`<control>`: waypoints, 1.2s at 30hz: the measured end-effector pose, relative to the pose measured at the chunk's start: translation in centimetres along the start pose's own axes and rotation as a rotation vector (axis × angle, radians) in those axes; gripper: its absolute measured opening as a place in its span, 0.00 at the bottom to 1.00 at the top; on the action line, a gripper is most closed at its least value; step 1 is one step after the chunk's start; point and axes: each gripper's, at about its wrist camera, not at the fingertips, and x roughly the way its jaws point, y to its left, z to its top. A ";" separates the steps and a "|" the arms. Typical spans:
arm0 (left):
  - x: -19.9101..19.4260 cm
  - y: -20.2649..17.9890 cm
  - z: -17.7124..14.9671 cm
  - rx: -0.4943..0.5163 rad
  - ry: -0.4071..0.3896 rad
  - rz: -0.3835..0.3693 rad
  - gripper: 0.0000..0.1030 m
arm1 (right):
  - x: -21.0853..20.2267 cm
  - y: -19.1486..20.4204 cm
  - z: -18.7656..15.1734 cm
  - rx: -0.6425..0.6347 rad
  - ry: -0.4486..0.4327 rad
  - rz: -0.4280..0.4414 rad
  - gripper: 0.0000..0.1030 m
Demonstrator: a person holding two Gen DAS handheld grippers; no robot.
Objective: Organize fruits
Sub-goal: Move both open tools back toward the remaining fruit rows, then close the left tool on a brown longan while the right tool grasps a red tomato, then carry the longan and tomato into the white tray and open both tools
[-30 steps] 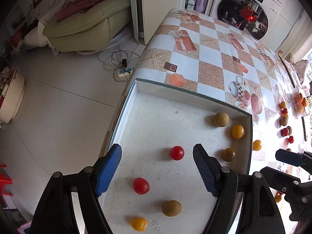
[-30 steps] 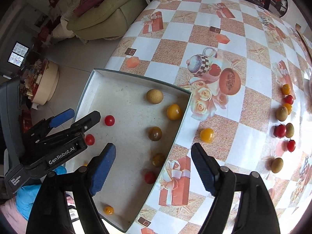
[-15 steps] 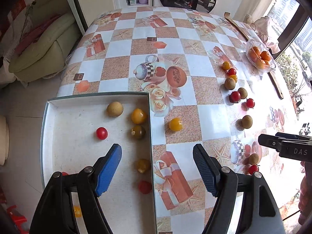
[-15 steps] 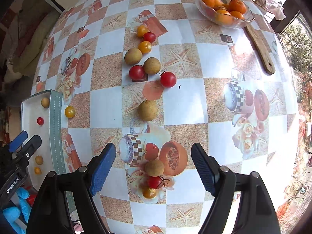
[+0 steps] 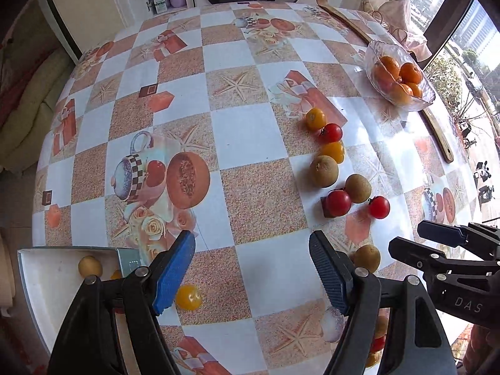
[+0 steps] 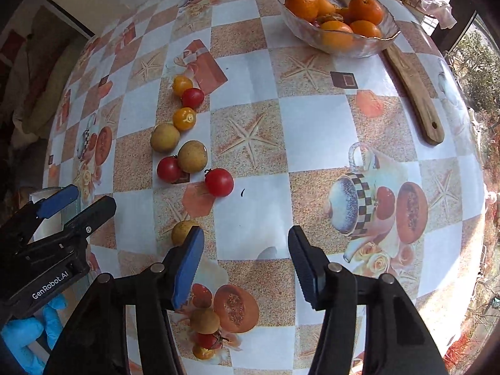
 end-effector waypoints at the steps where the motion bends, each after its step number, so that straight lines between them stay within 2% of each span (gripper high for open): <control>1: 0.3 -0.3 0.5 0.005 -0.002 -0.005 0.74 | 0.2 0.2 0.2 -0.013 -0.001 0.004 0.57; 11: 2.4 -2.2 3.4 0.030 0.008 -0.055 0.74 | 1.5 0.1 1.1 -0.062 -0.037 0.055 0.55; 15: 3.1 -2.5 4.0 0.024 0.012 -0.047 0.74 | 1.6 0.7 1.3 -0.115 -0.063 0.054 0.54; 16: 3.3 -2.5 4.1 0.025 0.014 -0.047 0.74 | 1.7 0.9 1.3 -0.124 -0.071 0.049 0.52; 18: 3.6 -2.8 4.3 0.032 0.017 -0.029 0.74 | 1.6 1.0 1.5 -0.128 -0.088 0.045 0.40; 21: 4.2 -3.1 4.5 0.035 0.028 -0.007 0.74 | 1.8 1.3 1.8 -0.125 -0.098 0.050 0.29; 23: 4.6 -3.2 4.5 0.031 0.036 0.004 0.74 | 2.0 1.5 1.9 -0.129 -0.088 0.067 0.22; 24: 4.6 -3.2 4.5 0.025 0.031 0.007 0.73 | 1.9 1.5 1.8 -0.132 -0.084 0.070 0.22; 27: 4.6 -3.2 4.7 0.015 0.017 0.033 0.58 | 1.5 1.2 1.6 -0.114 -0.082 0.092 0.22; 28: 4.5 -3.1 4.7 0.012 0.008 0.033 0.49 | 1.4 1.0 1.5 -0.106 -0.080 0.096 0.22; 29: 4.3 -3.0 4.8 0.009 0.000 0.029 0.34 | 1.3 0.8 1.6 -0.099 -0.078 0.099 0.22; 30: 4.3 -2.9 4.8 0.004 -0.002 0.028 0.29 | 1.2 0.6 1.5 -0.092 -0.075 0.100 0.22; 36: 2.9 -1.6 4.3 -0.055 -0.025 -0.018 0.27 | 0.5 -0.8 1.1 -0.034 -0.066 0.108 0.22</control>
